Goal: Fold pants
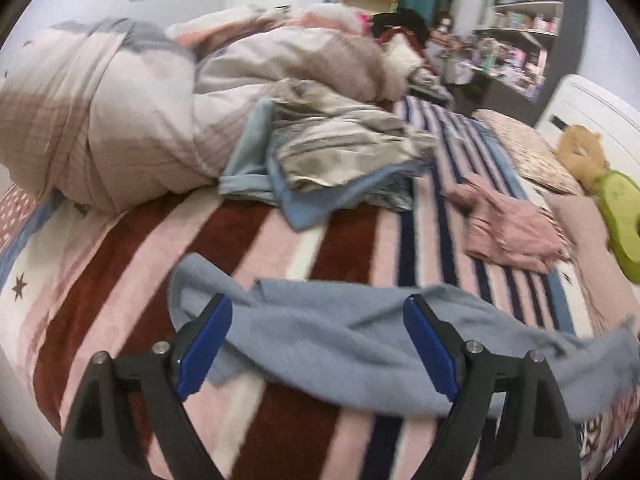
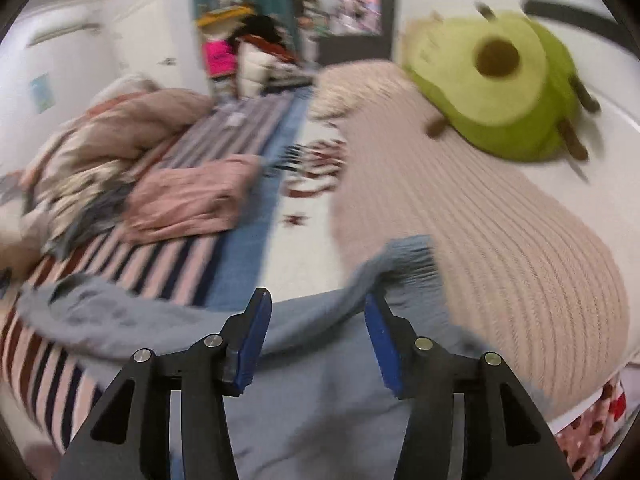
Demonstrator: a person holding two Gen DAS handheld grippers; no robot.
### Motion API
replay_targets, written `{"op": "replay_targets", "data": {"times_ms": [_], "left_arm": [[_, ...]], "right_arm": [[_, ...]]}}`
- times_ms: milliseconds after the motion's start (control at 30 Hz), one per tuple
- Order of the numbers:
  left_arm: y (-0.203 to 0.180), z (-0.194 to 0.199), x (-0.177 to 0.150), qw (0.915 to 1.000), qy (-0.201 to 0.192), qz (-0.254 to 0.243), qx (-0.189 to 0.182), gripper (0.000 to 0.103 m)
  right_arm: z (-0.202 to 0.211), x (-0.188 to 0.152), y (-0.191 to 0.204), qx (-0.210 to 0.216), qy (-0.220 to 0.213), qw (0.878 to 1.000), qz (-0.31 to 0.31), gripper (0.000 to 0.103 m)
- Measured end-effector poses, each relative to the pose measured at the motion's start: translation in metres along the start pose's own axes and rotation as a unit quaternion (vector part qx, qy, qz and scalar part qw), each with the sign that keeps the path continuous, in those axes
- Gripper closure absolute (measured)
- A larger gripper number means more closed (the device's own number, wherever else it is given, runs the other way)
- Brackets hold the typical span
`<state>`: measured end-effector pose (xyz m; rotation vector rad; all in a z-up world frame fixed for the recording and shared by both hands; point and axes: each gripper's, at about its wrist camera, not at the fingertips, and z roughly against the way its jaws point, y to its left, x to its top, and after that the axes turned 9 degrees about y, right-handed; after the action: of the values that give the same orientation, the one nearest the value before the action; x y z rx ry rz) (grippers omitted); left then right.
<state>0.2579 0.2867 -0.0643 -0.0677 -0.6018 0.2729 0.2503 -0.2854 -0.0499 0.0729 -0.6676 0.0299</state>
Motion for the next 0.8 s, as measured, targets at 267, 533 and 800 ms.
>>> {"op": "replay_targets", "data": {"times_ms": [267, 533, 800], "left_arm": [[-0.04, 0.002, -0.057, 0.9957, 0.027, -0.053, -0.071, 0.018], [-0.026, -0.018, -0.059, 0.9981, 0.013, -0.041, -0.044, 0.018], [0.002, -0.044, -0.049, 0.9954, 0.012, -0.008, -0.094, 0.018]], "right_arm": [[-0.002, -0.032, 0.123, 0.154, 0.015, 0.978, 0.142, 0.058], [-0.061, -0.059, 0.239, 0.242, 0.064, 0.937, 0.243, 0.059], [-0.086, -0.053, 0.31, 0.271, 0.104, 0.905, 0.311, 0.059]]}}
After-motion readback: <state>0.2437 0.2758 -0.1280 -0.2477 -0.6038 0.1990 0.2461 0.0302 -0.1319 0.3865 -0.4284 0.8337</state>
